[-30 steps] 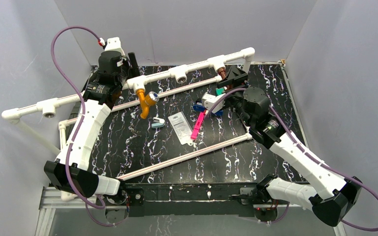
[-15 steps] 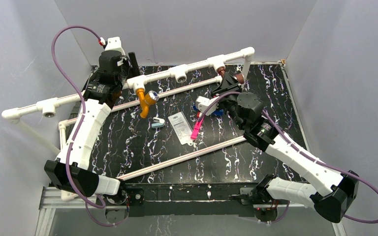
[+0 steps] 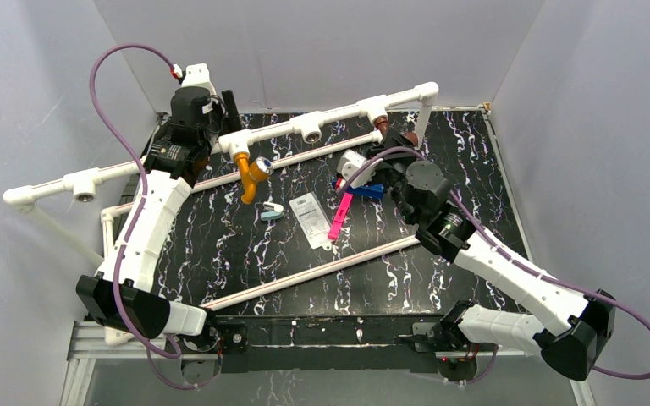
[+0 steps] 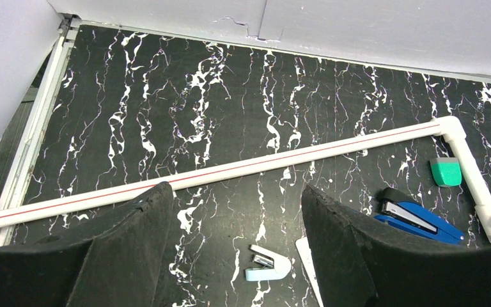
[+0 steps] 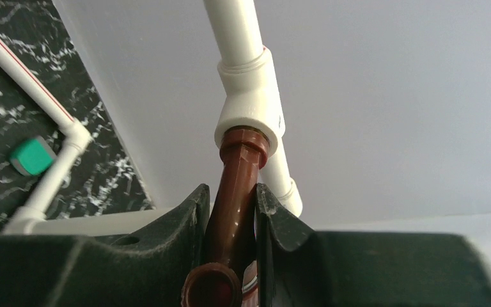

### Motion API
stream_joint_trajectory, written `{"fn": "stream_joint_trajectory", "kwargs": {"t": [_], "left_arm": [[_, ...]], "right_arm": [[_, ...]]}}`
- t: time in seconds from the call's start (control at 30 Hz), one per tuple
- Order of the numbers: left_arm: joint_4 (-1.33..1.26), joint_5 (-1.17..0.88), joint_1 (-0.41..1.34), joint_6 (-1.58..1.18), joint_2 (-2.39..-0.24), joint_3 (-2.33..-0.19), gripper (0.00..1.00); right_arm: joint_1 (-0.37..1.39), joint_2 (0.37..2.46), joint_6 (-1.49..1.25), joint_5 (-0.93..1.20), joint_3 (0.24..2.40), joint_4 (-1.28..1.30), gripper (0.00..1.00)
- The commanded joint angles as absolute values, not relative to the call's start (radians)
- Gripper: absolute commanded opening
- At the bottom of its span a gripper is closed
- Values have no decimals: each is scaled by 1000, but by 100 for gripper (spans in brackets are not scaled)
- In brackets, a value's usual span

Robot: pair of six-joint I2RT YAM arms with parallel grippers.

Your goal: Install the water faucets

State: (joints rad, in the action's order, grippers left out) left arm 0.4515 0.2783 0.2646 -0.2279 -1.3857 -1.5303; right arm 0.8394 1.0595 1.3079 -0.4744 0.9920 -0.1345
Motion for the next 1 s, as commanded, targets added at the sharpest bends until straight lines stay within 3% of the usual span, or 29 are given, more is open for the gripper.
{"fn": "stream_joint_trajectory", "kwargs": {"t": [0.0, 0.3, 0.97], "left_arm": [[645, 240, 291, -222, -1419, -1466, 71], [645, 241, 290, -222, -1406, -1461, 72], [643, 238, 291, -222, -1381, -1449, 72]], "right_arm": [[846, 1081, 888, -517, 1040, -84, 1], [847, 1096, 308, -464, 1086, -96, 1], [775, 1036, -674, -365, 1030, -176, 1]]}}
